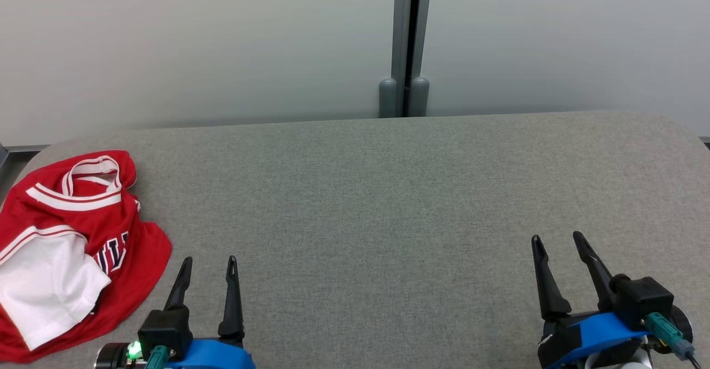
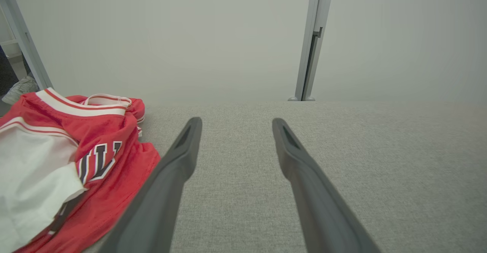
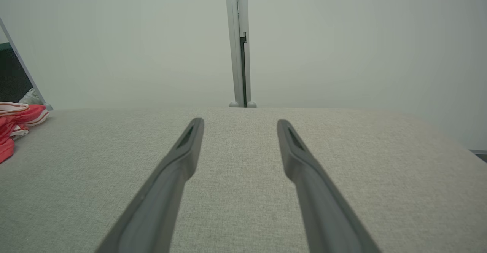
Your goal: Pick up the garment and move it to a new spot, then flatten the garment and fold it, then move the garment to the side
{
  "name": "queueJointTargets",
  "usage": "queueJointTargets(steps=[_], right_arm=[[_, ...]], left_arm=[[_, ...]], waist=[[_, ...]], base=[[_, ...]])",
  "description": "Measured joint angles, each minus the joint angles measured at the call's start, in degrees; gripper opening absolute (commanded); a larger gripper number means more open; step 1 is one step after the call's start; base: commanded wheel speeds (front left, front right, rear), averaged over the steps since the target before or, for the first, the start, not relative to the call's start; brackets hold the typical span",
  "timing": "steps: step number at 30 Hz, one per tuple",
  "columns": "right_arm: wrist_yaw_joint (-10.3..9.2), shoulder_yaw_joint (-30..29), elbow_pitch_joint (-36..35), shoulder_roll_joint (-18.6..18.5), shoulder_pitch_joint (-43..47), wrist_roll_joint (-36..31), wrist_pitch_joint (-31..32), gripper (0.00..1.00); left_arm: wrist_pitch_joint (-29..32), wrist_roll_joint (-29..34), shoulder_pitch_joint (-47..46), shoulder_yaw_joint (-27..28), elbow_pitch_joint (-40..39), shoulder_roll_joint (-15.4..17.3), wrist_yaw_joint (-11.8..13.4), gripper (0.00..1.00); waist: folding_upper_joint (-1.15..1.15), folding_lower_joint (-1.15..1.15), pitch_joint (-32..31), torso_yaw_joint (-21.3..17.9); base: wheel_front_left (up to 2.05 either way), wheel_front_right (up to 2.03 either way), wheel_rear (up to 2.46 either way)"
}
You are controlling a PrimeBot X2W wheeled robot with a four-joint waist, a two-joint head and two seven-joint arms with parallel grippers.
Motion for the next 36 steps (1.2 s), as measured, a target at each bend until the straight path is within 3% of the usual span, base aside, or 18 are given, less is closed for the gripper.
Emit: queueJointTargets(steps=[10, 15, 36], right_arm=[[0.00, 0.0, 0.0, 0.0, 0.0, 0.0, 0.0, 1.00], [0.00, 0.0, -0.3, -0.1, 0.3, -0.2, -0.2, 1.00], [0.01, 1.6, -1.2, -0.1, 1.3, 0.5, -0.1, 1.00]], left_arm=[[-0.2, -0.5, 0.0, -0.3, 0.1, 0.1, 0.3, 1.00], [-0.2, -0.6, 0.0, -0.6, 0.1, 0.2, 0.4, 1.00], [0.4, -1.3, 2.4, 1.0, -4.5, 2.4, 2.7, 1.00]], waist=[[0.00, 0.00, 0.1, 0.2], [0.00, 0.00, -0.4, 2.4], [0.00, -0.01, -1.5, 28.1]], base=[[0.00, 0.00, 0.00], [0.00, 0.00, 0.00], [0.00, 0.00, 0.00]])
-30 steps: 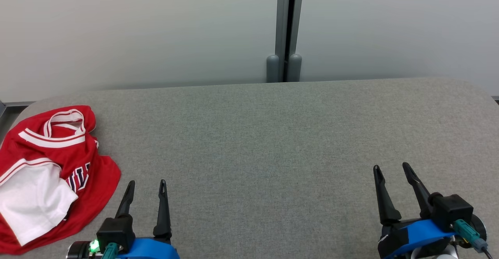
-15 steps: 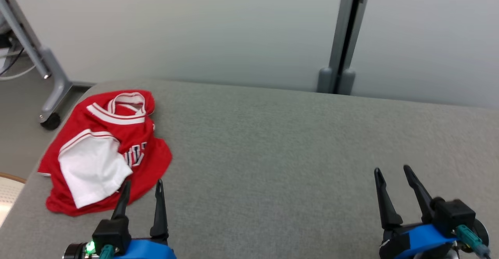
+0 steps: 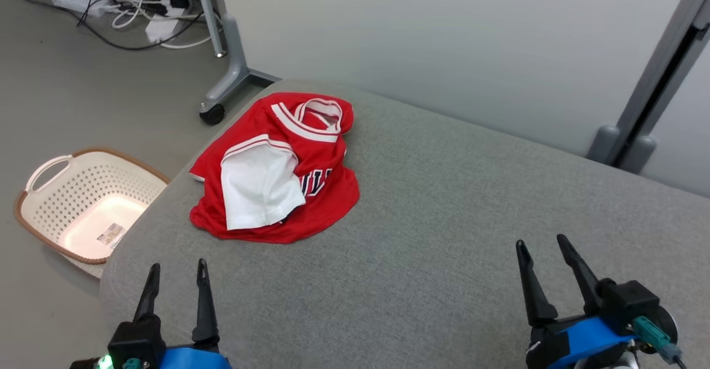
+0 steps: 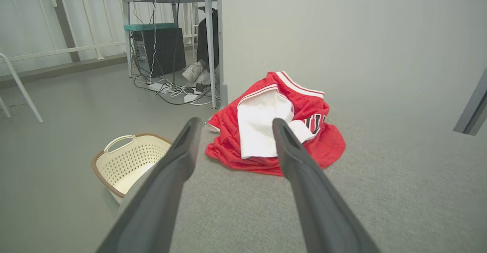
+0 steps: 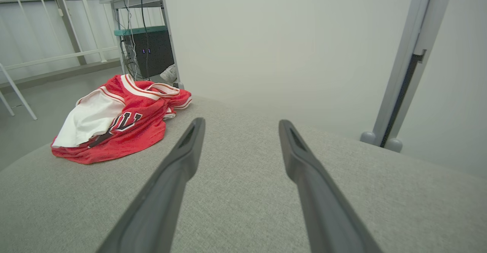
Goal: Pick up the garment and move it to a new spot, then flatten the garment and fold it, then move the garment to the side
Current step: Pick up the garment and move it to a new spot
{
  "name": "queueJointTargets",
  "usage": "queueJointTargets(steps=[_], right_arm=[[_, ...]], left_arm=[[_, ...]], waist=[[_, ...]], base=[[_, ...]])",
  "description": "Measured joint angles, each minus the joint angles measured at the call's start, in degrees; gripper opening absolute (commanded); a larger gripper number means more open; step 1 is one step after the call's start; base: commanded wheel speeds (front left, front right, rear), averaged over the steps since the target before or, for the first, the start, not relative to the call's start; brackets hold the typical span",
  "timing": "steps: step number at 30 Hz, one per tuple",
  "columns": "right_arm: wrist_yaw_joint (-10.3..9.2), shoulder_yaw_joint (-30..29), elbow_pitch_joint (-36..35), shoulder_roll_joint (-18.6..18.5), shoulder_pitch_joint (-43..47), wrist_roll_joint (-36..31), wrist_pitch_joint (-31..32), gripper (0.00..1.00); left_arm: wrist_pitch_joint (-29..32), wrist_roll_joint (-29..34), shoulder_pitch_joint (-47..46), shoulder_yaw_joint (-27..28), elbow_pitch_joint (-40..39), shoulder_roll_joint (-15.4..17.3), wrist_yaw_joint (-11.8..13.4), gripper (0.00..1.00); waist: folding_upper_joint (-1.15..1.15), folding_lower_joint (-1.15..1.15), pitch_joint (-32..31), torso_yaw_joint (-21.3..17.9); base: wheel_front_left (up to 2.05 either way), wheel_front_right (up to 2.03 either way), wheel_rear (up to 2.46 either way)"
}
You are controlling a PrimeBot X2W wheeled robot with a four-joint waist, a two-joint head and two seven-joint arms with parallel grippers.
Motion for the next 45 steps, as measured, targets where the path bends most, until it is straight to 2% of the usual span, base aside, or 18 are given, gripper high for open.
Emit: queueJointTargets(steps=[8, 13, 16, 19, 23, 27, 29, 35, 40, 45], right_arm=[[0.05, 3.6, 1.3, 0.0, -2.7, -0.1, 0.4, 1.00], [0.05, 3.7, 1.6, 0.0, -3.2, -0.2, 0.4, 1.00], [0.04, 2.9, 1.8, 0.0, -3.1, -0.2, 0.4, 1.00], [0.05, 2.2, 1.5, 0.0, -3.0, -0.6, 0.3, 1.00], [0.05, 0.7, 0.3, 0.0, -2.4, -1.2, 0.4, 1.00], [0.05, 0.5, -1.5, 0.0, -2.7, -2.2, 0.8, 1.00], [0.05, 0.5, -2.7, 0.0, -3.3, -2.9, 1.0, 1.00], [0.05, 1.2, -6.4, 0.0, -5.4, -4.2, 2.1, 1.00], [0.05, 1.1, -9.0, 0.0, -7.4, -4.7, 2.4, 1.00], [0.05, 0.9, -9.8, 0.0, -7.6, -4.4, 1.9, 1.00]], left_arm=[[-0.6, -1.1, 2.7, 1.7, -2.4, 0.0, 1.8, 1.00], [-0.6, -1.7, 3.2, 1.8, -3.2, -0.3, 2.3, 1.00], [0.5, -4.7, 2.8, 3.5, -4.2, -0.9, 2.3, 1.00], [3.9, -7.4, -0.4, 5.8, -6.6, 0.3, 1.7, 1.00], [12.6, -11.3, -8.6, 7.4, -8.6, 3.4, -0.4, 1.00], [22.6, -15.2, -18.1, 9.2, -7.5, 7.7, -2.4, 1.00], [26.1, -18.2, -23.3, 10.3, -6.6, 8.2, -2.7, 1.00], [33.9, -22.0, -34.5, 12.7, 0.5, 12.0, -3.0, 1.00], [40.5, -22.9, -38.4, 13.9, 7.9, 16.4, -2.4, 1.00], [47.9, -27.7, -38.5, 16.3, 11.3, 17.9, -1.8, 1.00]], waist=[[0.00, 0.02, 3.0, 2.5], [0.00, 0.02, 3.2, 2.5], [0.00, 0.02, 3.4, 2.4], [0.00, 0.01, 3.8, 2.3], [0.00, 0.01, 4.9, 2.2], [0.00, 0.02, 8.1, -0.5], [0.00, 0.01, 10.0, -2.2], [0.00, 0.02, 17.0, -8.1], [0.00, 0.03, 22.9, -13.5], [0.00, 0.03, 26.3, -17.9]], base=[[0.00, 0.00, 0.00], [0.00, 0.00, 0.00], [0.00, 0.00, 0.00], [0.00, 0.00, 0.00], [0.00, 0.00, 0.00], [0.00, 0.00, 0.00], [0.00, 0.00, 0.00], [0.00, 0.00, 0.00], [0.00, 0.00, 0.00], [0.00, 0.00, 0.00]])
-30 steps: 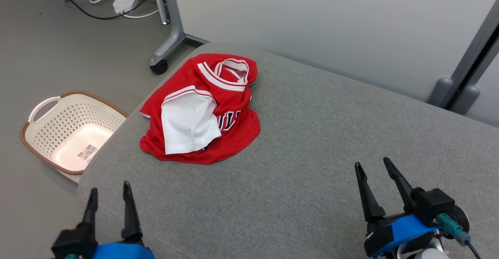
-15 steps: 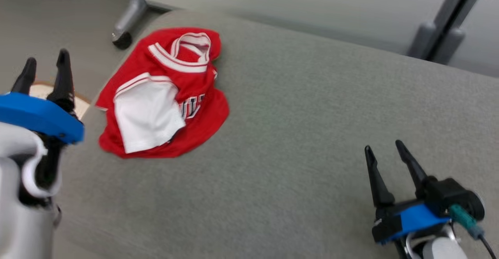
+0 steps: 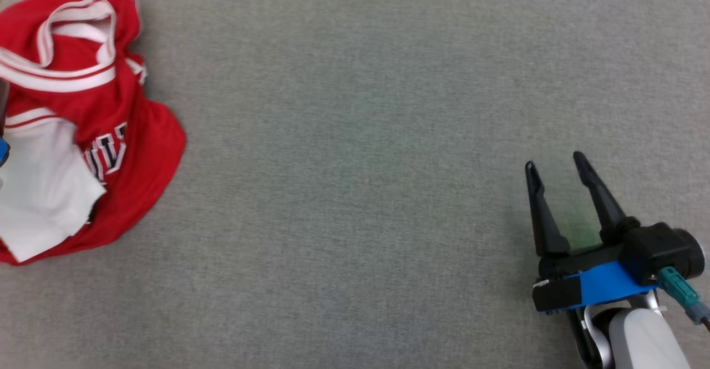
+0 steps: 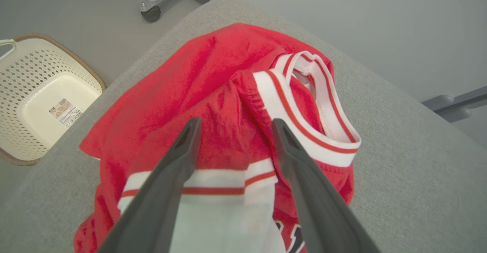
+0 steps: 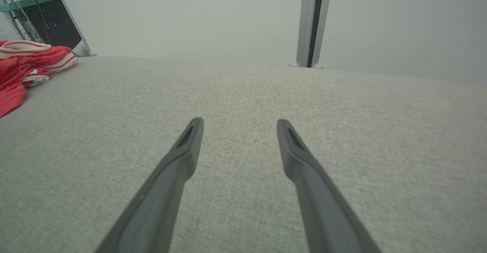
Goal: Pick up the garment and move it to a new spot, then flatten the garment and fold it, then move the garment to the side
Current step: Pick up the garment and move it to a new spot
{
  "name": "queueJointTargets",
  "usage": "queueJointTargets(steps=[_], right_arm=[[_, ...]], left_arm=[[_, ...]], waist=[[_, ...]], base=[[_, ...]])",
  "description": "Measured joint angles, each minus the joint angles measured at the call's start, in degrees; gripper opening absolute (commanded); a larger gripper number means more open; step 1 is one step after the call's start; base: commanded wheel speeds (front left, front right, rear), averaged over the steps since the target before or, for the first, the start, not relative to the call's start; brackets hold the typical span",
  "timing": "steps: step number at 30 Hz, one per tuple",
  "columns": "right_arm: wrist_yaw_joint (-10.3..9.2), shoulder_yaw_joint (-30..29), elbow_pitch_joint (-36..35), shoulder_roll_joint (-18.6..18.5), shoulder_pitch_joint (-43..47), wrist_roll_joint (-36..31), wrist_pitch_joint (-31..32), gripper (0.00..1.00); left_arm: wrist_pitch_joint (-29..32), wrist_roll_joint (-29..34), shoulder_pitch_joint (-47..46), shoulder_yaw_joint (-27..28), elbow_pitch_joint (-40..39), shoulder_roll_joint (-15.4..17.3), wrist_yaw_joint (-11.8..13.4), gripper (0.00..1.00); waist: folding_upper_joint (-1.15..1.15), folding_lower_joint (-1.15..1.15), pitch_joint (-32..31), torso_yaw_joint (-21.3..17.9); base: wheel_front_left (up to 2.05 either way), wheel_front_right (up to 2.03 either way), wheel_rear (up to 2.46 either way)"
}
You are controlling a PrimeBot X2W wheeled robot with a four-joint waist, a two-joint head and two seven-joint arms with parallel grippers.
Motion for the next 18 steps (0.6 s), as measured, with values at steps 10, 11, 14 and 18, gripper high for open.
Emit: queueJointTargets(steps=[10, 11, 14, 18], right_arm=[[0.00, -0.3, 1.7, 0.0, -1.3, 1.9, -1.9, 1.00], [0.00, -0.4, 2.0, 0.0, -1.3, 2.3, -2.1, 1.00], [0.00, -0.2, 3.1, 0.0, -1.2, 2.9, -2.5, 1.00], [0.00, -0.6, 4.4, 0.0, -0.9, 3.4, -3.1, 1.00]], left_arm=[[8.2, -0.1, 7.3, -0.2, 2.6, 1.6, 5.4, 0.00], [9.0, -0.4, 8.0, -0.3, 2.6, 1.4, 5.5, 0.00], [8.7, 0.2, 8.6, -0.6, 0.8, 2.3, 5.4, 0.00], [8.4, 2.4, 7.3, -2.0, -3.0, 6.2, 3.0, 0.00]], waist=[[0.00, 0.00, 0.2, -4.9], [0.00, 0.00, -0.4, -5.1], [0.00, -0.01, -2.8, -5.0], [0.00, -0.02, -7.0, -4.5]], base=[[0.00, 0.00, 0.00], [0.00, 0.00, 0.00], [0.00, 0.00, 0.00], [0.00, 0.00, 0.00]])
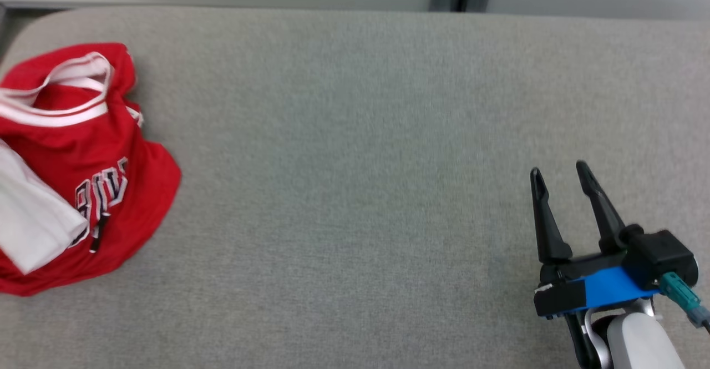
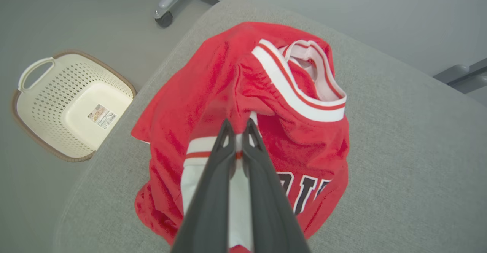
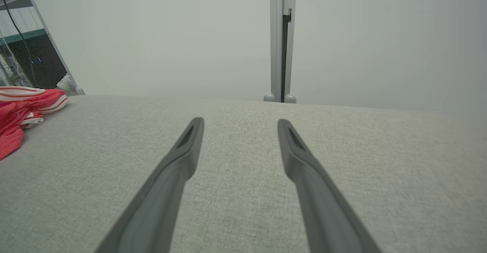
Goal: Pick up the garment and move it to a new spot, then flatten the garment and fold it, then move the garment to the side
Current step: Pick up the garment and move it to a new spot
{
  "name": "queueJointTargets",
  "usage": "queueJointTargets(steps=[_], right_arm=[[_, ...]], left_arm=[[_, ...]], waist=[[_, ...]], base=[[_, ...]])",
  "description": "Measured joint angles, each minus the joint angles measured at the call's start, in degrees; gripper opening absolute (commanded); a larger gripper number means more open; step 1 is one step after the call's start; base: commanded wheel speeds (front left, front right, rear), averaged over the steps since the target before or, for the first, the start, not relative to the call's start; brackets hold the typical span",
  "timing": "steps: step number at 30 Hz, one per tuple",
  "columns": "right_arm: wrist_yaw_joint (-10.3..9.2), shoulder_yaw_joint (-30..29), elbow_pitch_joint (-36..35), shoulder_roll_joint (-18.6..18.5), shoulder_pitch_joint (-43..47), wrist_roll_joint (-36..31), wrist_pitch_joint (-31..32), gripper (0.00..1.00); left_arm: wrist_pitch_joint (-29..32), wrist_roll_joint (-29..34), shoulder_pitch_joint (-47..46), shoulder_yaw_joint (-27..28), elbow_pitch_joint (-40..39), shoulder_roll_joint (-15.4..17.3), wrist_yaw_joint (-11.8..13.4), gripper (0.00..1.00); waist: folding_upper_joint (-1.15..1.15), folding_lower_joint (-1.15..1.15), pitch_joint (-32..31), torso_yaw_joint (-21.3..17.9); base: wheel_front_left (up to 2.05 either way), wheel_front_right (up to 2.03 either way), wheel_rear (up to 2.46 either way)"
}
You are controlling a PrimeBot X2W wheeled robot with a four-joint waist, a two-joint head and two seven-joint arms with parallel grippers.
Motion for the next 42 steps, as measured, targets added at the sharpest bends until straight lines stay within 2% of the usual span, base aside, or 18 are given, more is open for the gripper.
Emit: queueJointTargets(steps=[7, 10, 13, 16, 19, 25, 30, 35, 42], right_arm=[[0.00, 1.0, 3.3, 0.0, 2.6, 2.0, -0.7, 1.00], [0.00, 1.1, 3.6, 0.0, 2.8, 3.0, -1.0, 1.00], [0.00, 1.4, 3.8, 0.0, 3.5, 3.2, -1.0, 1.00], [0.00, 1.5, 3.8, 0.0, 3.5, 3.5, -1.2, 1.00], [0.00, 1.4, 3.6, 0.0, 3.6, 3.6, -1.3, 1.00], [0.00, 1.9, 3.6, 0.0, 3.4, 4.5, -1.5, 1.00], [0.00, 1.7, 3.7, 0.0, 3.2, 5.2, -1.5, 1.00], [0.00, 2.1, 3.8, 0.0, 2.3, 6.0, -1.6, 1.00], [0.00, 1.8, 3.6, 0.0, 1.3, 6.8, -1.7, 1.00]], left_arm=[[0.1, 3.1, -10.0, -4.5, -7.5, 3.6, -5.4, 0.00], [0.1, 3.3, -16.0, -6.4, -10.8, 3.0, -7.1, 0.00], [-0.1, 2.5, -22.1, -8.2, -13.6, 0.4, -8.3, 0.00], [-0.5, 0.6, -27.7, -10.1, -15.4, -3.6, -9.7, 0.00], [-1.4, -2.5, -32.2, -10.8, -16.8, -8.5, -10.1, 0.00], [-1.4, -5.3, -36.9, -13.3, -17.8, -13.4, -11.5, 0.00], [0.3, -5.4, -36.2, -16.5, -17.8, -14.6, -12.2, 0.00], [0.1, -5.5, -29.7, -19.5, -16.4, -15.3, -13.1, 0.00], [-6.0, -2.4, -16.0, -24.0, -9.8, -16.0, -13.7, 0.00]], waist=[[0.00, -0.01, -7.7, 0.5], [0.00, -0.01, -10.1, -0.4], [0.00, -0.01, -11.7, -1.7], [0.00, 0.00, -12.5, -3.2], [0.00, 0.00, -12.5, -5.1], [0.00, 0.01, -11.2, -9.5], [0.00, 0.01, -9.9, -13.4], [0.00, 0.01, -8.4, -16.5], [0.00, 0.02, -6.7, -18.7]], base=[[0.00, 0.00, 0.00], [0.00, 0.00, 0.00], [0.00, 0.00, 0.00], [0.00, 0.00, 0.00], [0.00, 0.00, 0.00], [0.00, 0.00, 0.00], [0.00, 0.00, 0.00], [0.00, 0.00, 0.00], [0.00, 0.00, 0.00]])
